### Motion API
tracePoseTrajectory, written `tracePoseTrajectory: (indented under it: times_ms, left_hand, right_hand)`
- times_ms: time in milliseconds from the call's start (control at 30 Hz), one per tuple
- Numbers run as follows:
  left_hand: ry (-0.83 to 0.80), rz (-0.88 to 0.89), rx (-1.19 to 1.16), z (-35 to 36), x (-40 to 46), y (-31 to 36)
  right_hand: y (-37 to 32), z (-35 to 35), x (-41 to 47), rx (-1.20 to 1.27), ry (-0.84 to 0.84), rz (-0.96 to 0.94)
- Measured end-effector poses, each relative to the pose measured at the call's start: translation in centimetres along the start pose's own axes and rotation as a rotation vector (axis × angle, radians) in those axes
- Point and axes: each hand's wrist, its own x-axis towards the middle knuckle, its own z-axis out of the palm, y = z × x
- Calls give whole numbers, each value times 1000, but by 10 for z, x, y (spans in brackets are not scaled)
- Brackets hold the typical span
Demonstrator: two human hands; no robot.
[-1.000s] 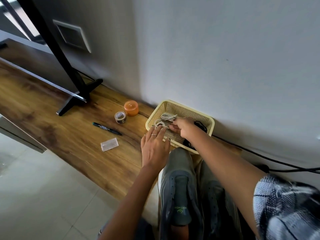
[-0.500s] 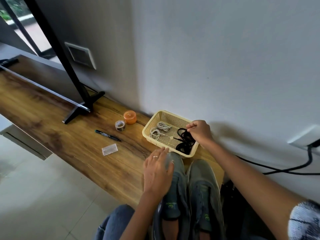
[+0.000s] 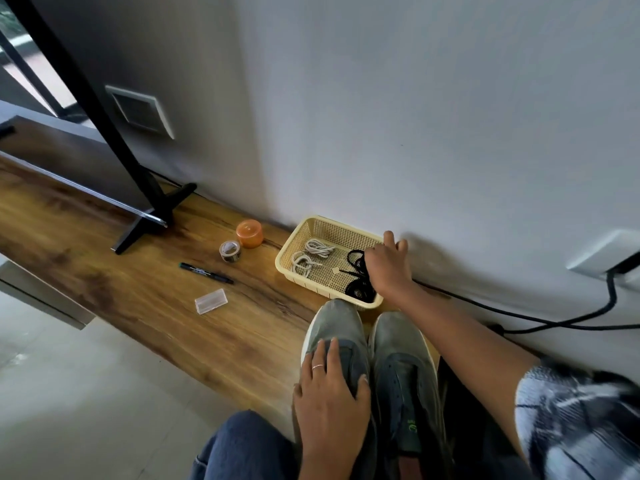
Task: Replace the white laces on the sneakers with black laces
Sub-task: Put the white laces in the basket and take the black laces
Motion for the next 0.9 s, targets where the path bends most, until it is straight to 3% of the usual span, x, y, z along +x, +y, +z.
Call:
tracePoseTrajectory:
  times_ms: [200,467,567,700,900]
  left_hand:
    - [13,14,6,3,4,-5]
    - [106,22,28,10,2,-6]
    - [116,13,24,12,2,-8]
    - [103,13,-7,9,2,-6]
    - [-59,-34,16,-8,1,0]
  right_hand:
    - [-5,6,15,-8,-76,1]
    - [-2,14,19,21,26,16]
    - [3,16,20,149,127,74]
    - [14,4,16,507,252,172]
    - [27,-50,-22,860,386,220]
